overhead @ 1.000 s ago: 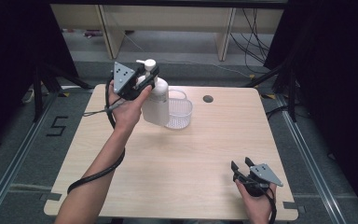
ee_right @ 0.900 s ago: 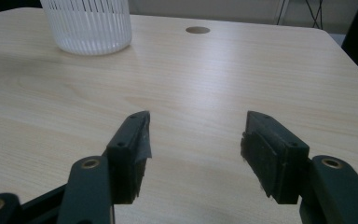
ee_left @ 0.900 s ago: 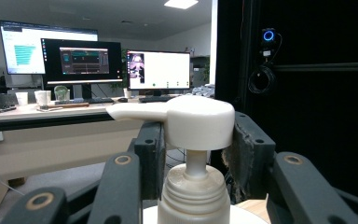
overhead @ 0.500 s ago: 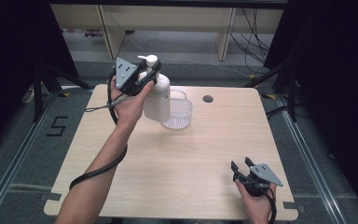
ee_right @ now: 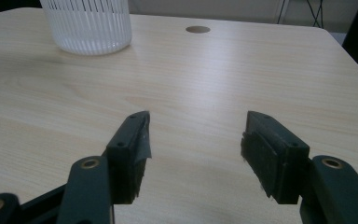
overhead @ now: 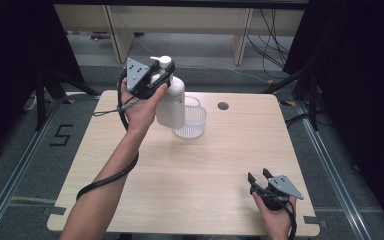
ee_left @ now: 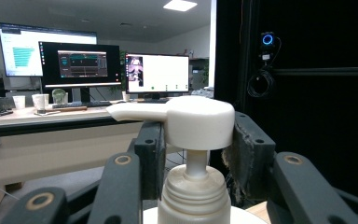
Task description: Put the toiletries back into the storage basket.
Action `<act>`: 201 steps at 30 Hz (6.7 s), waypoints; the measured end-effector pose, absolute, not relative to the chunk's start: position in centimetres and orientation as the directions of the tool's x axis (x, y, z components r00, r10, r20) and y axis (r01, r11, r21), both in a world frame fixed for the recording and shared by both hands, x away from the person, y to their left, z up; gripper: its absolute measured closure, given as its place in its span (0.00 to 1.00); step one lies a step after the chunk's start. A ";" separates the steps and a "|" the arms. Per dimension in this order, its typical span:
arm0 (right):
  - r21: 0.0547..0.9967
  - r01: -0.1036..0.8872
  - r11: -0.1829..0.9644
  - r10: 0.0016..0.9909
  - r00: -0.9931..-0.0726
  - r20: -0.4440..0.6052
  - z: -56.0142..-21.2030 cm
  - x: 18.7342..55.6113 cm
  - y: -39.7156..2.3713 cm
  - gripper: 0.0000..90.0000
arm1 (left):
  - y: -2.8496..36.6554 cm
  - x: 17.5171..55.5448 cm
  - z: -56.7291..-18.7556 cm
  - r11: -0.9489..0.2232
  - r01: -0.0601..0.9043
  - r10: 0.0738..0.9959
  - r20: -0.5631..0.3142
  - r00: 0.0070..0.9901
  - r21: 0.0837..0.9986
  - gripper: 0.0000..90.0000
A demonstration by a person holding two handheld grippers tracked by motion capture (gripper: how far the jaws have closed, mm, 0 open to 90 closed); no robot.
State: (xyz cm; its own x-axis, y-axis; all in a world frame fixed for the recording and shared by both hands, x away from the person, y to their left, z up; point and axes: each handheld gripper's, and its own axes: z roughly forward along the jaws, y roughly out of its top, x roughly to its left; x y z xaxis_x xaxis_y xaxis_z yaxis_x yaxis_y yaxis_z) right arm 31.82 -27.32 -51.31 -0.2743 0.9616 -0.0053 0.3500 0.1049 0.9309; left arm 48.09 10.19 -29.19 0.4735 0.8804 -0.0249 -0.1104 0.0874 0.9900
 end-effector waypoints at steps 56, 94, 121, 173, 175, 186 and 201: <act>0.926 0.366 0.096 0.961 -0.278 0.010 -51.3 31.8 -27.3 0.46 | 7.9 49.8 -27.4 0.095 -0.135 0.862 -0.014 0.507 0.986 0.66; 0.928 0.366 0.073 0.962 -0.270 0.031 -51.3 31.8 -27.1 0.46 | 6.6 51.6 -28.4 0.074 -0.117 0.854 -0.002 0.520 0.990 0.66; 0.930 0.356 0.091 0.962 -0.273 0.010 -51.3 31.8 -27.3 0.46 | 5.9 53.4 -30.0 0.054 -0.084 0.859 -0.004 0.513 0.995 0.66; 0.932 0.350 0.092 0.960 -0.279 0.010 -51.4 31.8 -27.2 0.46 | 4.6 54.5 -34.1 -0.026 0.001 0.852 0.022 0.523 1.000 0.66; 0.932 0.349 0.092 0.960 -0.279 0.010 -51.4 31.8 -27.2 0.46 | 4.6 54.5 -34.4 -0.031 0.005 0.851 0.023 0.524 1.000 0.66; 0.932 0.348 0.102 0.960 -0.279 -0.001 -51.3 31.8 -27.3 0.46 | 4.6 54.7 -35.4 -0.041 0.021 0.853 0.024 0.521 0.999 0.65; 0.932 0.347 0.104 0.961 -0.276 -0.005 -51.4 31.9 -27.3 0.45 | 4.3 54.8 -36.2 -0.051 0.040 0.851 0.022 0.525 0.998 0.65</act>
